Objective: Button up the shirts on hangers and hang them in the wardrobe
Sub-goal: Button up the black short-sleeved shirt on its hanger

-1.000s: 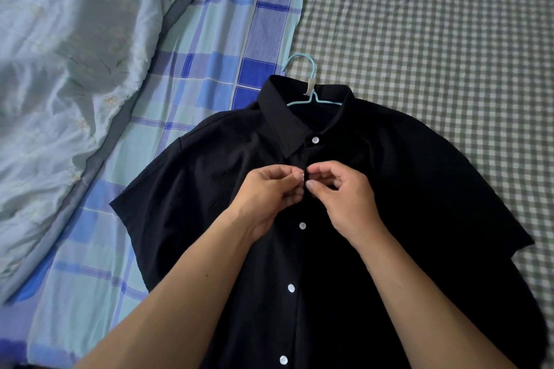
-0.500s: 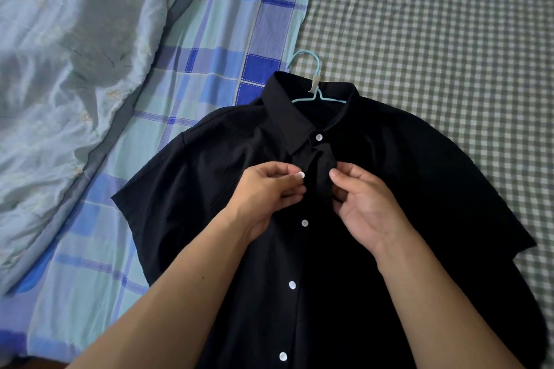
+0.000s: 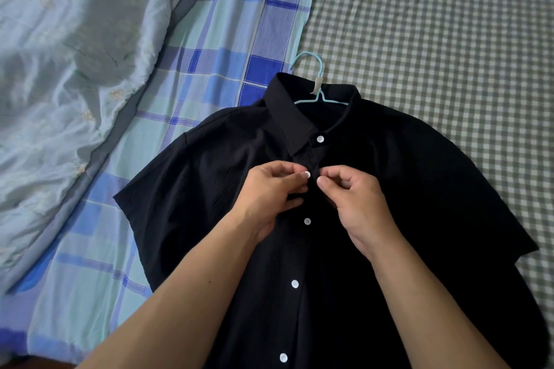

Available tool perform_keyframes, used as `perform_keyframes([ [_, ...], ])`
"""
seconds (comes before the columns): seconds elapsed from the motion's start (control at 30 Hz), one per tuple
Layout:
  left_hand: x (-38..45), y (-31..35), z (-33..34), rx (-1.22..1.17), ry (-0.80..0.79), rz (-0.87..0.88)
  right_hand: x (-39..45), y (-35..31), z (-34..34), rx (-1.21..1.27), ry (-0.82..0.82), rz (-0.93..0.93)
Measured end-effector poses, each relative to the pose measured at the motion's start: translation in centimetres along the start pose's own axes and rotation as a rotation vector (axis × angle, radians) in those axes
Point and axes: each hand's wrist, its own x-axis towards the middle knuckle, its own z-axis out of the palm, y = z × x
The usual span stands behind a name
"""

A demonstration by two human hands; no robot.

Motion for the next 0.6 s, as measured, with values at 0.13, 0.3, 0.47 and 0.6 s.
perform_keyframes([
  [0.13,0.1,0.1,0.3,0.035,0.013,0.006,-0.2,0.2,0.0,0.087,0.001,0.042],
  [0.3,0.3,0.2,0.5,0.066,0.023,0.022,-0.5,-0.1,0.0,0.066,-0.013,0.006],
  [0.47,0.6,0.5,0.4,0.143,0.0,0.031,-0.5,-0.8,-0.1,0.02,-0.086,-0.052],
  [0.6,0.5,0.9,0.6,0.161,-0.02,0.052,-0.1,-1.0,0.4,-0.023,-0.073,-0.071],
])
